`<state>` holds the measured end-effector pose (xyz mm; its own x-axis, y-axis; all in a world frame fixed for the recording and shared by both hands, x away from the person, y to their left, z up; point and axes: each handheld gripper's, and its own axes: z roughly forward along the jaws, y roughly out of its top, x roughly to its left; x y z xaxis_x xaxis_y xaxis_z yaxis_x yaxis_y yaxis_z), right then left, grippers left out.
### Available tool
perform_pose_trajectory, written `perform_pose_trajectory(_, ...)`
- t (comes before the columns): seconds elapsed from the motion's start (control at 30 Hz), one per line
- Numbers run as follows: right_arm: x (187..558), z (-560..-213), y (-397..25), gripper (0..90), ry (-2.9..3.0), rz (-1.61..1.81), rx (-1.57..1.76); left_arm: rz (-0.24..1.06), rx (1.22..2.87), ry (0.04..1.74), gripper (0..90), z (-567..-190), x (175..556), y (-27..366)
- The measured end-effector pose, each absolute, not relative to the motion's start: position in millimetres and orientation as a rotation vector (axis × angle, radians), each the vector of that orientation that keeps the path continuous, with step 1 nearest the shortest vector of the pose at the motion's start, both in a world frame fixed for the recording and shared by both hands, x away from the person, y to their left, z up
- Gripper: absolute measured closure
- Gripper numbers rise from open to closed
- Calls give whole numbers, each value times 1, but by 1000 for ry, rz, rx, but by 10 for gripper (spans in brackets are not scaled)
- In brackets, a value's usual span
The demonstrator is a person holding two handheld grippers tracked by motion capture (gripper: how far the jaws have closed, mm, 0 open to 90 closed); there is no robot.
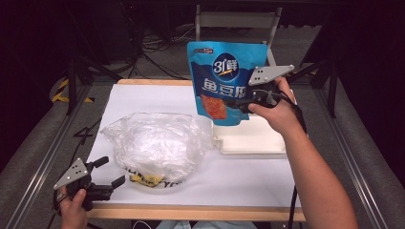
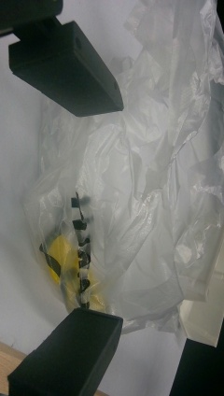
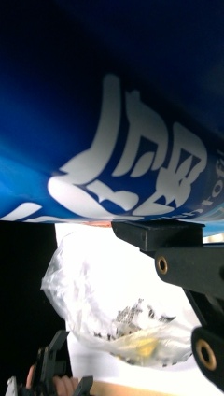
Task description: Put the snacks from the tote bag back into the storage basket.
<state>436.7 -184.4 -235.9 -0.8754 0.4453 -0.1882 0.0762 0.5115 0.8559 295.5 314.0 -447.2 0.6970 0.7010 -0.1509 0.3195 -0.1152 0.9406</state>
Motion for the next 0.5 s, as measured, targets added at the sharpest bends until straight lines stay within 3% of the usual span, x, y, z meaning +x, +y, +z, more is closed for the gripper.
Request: perform_pose_trajectory(0.5, 451, -238, -237, 539, 2337, 1280, 551, 398, 1715, 825, 20, -447, 296, 313)
